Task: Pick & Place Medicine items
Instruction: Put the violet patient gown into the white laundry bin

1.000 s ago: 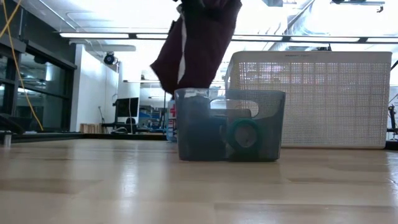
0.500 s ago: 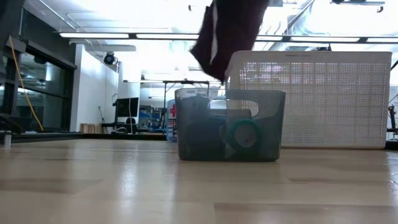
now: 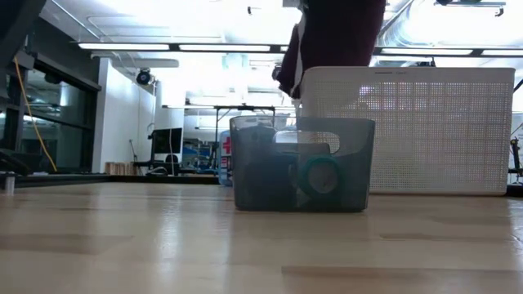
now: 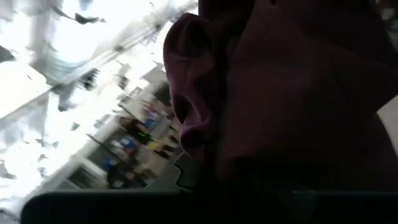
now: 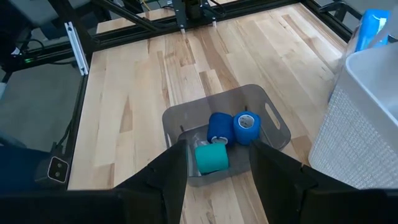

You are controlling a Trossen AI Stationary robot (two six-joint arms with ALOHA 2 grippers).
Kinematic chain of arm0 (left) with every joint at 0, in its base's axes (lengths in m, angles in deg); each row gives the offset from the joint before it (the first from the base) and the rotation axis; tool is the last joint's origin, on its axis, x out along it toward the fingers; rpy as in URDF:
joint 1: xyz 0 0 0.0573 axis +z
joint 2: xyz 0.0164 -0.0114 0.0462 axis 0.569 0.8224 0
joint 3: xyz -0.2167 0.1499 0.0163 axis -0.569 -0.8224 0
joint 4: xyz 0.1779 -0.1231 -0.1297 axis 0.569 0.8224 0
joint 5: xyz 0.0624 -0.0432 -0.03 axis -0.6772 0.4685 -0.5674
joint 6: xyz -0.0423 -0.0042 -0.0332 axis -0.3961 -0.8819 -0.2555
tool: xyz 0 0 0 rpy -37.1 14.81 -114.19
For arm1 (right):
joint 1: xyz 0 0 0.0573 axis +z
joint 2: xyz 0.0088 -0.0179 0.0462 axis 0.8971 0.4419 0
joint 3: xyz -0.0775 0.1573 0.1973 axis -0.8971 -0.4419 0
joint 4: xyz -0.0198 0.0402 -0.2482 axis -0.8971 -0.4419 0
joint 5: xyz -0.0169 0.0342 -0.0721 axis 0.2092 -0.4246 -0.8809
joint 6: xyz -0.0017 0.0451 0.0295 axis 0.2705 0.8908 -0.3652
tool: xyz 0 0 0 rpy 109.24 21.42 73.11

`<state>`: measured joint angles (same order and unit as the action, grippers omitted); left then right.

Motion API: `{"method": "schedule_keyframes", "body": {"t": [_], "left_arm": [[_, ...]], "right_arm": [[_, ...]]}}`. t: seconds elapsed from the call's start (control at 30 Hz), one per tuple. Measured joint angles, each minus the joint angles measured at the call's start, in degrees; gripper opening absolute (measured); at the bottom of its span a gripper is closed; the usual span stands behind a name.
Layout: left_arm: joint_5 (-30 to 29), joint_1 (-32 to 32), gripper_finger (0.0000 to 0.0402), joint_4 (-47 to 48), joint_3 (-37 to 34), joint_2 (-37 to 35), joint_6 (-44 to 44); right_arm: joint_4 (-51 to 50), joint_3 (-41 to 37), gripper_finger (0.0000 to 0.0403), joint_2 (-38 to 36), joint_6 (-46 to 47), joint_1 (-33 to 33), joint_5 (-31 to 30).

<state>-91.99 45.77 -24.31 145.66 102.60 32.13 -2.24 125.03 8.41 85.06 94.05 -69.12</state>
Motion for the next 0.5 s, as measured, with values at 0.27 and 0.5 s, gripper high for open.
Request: {"method": "schedule_keyframes", "body": {"t": [0.27, 0.5], "left_arm": [[1.89, 1.31, 0.0044, 5.59, -0.09, 0.95, -8.34], [2.97, 2.35, 0.0044, 10.27, -0.09, 0.97, -15.29]], "right_arm": [[0.01, 0.00, 0.0160, 0.00, -0.01, 0.00, 0.00], [0.02, -0.01, 0.0160, -0.01, 0.00, -0.01, -0.02]]}}
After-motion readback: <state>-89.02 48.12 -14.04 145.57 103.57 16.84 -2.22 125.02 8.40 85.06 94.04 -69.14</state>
